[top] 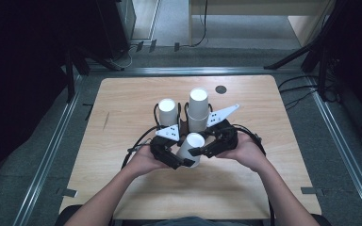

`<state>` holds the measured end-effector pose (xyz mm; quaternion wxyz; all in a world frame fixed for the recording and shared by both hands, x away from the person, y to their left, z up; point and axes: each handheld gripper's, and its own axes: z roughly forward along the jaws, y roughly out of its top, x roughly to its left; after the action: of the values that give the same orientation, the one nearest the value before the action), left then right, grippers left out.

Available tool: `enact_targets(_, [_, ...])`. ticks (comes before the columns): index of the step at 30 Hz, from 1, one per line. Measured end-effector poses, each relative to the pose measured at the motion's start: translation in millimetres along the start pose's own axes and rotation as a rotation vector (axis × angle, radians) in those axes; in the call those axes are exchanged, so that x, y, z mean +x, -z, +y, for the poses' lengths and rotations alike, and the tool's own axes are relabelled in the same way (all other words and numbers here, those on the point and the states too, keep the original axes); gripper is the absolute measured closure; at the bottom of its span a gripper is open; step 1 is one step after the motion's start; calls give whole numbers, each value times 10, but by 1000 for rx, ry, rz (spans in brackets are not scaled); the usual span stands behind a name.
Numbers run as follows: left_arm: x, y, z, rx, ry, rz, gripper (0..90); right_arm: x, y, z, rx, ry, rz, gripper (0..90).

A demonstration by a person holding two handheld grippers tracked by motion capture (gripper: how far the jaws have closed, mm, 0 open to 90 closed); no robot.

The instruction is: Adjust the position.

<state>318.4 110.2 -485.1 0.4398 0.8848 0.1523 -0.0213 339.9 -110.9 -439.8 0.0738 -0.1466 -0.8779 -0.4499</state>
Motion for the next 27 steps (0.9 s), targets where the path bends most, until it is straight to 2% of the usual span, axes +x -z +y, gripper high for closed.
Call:
enact_targets(4, [7,5,18,21,-2,-6,326,-13,-2,-12,4,2,2,348])
enact_targets(9, [28,7,31,49,11,-16,332,-24,-6,-19,13,-12,-4,332])
enact_targets(12, [49,54,28,56,19,-7,331,-11,6,-33,23,20,-41,250])
enact_targets(17, [88,128,22,63,34,1,330,-19,28,-60,35,21,-53,238])
enact_targets(21, [109,207,23,59,31,19,330,-22,2,-122,75,42,-62,243])
enact_targets(23, [98,251,43,74,15,40,328,-14,-11,-137,90,50,-66,245])
enact_targets(25, [99,278,57,90,6,46,327,-9,-21,-149,98,69,-70,248])
enact_targets(27, [109,304,66,105,-5,56,326,-6,-31,-167,98,68,-74,253])
